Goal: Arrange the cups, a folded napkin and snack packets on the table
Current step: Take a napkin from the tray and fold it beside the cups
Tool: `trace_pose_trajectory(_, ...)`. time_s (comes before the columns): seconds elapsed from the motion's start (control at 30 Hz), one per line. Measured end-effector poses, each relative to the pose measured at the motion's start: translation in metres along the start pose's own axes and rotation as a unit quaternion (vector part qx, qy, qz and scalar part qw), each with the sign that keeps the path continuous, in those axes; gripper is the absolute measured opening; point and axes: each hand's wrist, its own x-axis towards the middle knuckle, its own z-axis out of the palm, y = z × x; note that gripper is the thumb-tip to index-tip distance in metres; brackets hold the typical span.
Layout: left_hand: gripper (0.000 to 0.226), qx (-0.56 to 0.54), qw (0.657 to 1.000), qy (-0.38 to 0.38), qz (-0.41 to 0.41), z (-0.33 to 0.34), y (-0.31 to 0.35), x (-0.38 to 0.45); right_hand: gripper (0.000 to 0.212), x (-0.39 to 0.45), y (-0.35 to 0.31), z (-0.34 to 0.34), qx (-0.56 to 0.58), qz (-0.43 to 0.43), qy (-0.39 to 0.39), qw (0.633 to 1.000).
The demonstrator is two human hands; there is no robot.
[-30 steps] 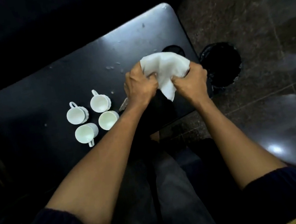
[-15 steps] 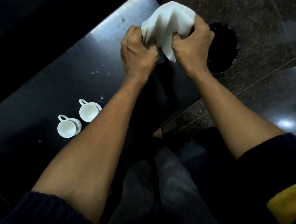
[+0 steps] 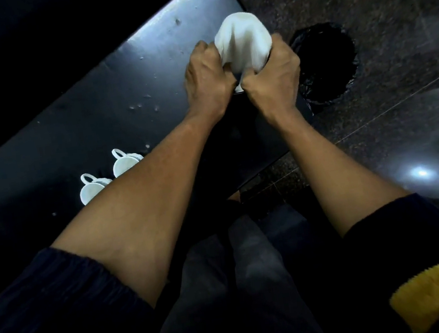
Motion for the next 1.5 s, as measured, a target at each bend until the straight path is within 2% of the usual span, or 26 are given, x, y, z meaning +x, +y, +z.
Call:
trace_pose_trajectory(0.13, 0.036, 0.008, 0.999, -0.047, 0.007, 0.004, -0.006, -0.001, 0.035, -0.002, 0.006, 0.008, -0.016, -0.018, -0.041, 0.999)
trace_pose_trajectory(0.27, 0.046, -0.035, 0.999, 0.007, 0.002, 0.002, -0.015, -0.008, 0.044, 0.001, 0.008, 0.007, -0.028, 0.000, -0.049, 0.998)
trace_pose_trajectory(0.33, 0.039, -0.045, 0.998, 0.045, 0.025, -0.001, -0.020, -0.008, 0.048, 0.003, 0.007, 0.003, -0.004, -0.007, -0.023, 1.000)
trace_pose_trajectory(0.43, 0.020, -0.033, 0.997, 0.050, 0.056, -0.004, -0.021, -0.008, 0.032, 0.003, 0.008, 0.000, 0.023, -0.038, 0.023, 0.999)
trace_pose_trajectory(0.5, 0.014, -0.022, 0.998, 0.033, 0.052, -0.003, -0.019, -0.009, 0.023, 0.003, 0.009, 0.002, 0.021, -0.028, 0.012, 0.999)
trace_pose_trajectory(0.6, 0.014, -0.022, 0.999, 0.007, 0.023, 0.000, -0.018, -0.012, 0.023, 0.002, 0.011, 0.006, -0.004, -0.001, -0.045, 0.999)
trace_pose_trajectory(0.67, 0.024, -0.036, 0.999, 0.001, 0.010, 0.002, -0.019, -0.013, 0.030, 0.000, 0.014, 0.007, 0.002, 0.005, -0.050, 0.999)
trace_pose_trajectory(0.8, 0.071, -0.109, 0.993, -0.035, -0.029, 0.004, -0.022, -0.017, 0.060, -0.001, 0.027, 0.009, 0.077, -0.012, -0.036, 0.996)
trace_pose_trajectory(0.87, 0.093, -0.170, 0.979, -0.091, -0.072, 0.005, -0.025, -0.018, 0.073, 0.002, 0.037, 0.011, 0.135, 0.009, -0.082, 0.987)
trace_pose_trajectory(0.93, 0.103, -0.220, 0.958, -0.142, -0.116, 0.008, -0.029, -0.019, 0.088, 0.004, 0.042, 0.013, 0.178, 0.052, -0.156, 0.970)
trace_pose_trajectory(1.0, 0.094, -0.251, 0.945, -0.159, -0.139, 0.010, -0.031, -0.023, 0.088, 0.003, 0.043, 0.015, 0.162, 0.054, -0.196, 0.966)
trace_pose_trajectory(1.1, 0.074, -0.282, 0.935, -0.146, -0.158, 0.013, -0.032, -0.028, 0.071, 0.002, 0.043, 0.017, 0.114, 0.018, -0.198, 0.973)
trace_pose_trajectory(1.17, 0.067, -0.279, 0.936, -0.141, -0.163, 0.010, -0.035, -0.033, 0.069, -0.002, 0.044, 0.021, 0.080, -0.002, -0.213, 0.974)
trace_pose_trajectory(1.37, 0.064, -0.241, 0.945, -0.117, -0.186, -0.015, -0.060, -0.066, 0.072, -0.042, 0.041, 0.043, 0.032, -0.063, -0.253, 0.965)
trace_pose_trajectory(1.5, 0.063, -0.228, 0.947, -0.093, -0.208, -0.031, -0.087, -0.090, 0.067, -0.070, 0.032, 0.065, 0.037, -0.070, -0.267, 0.960)
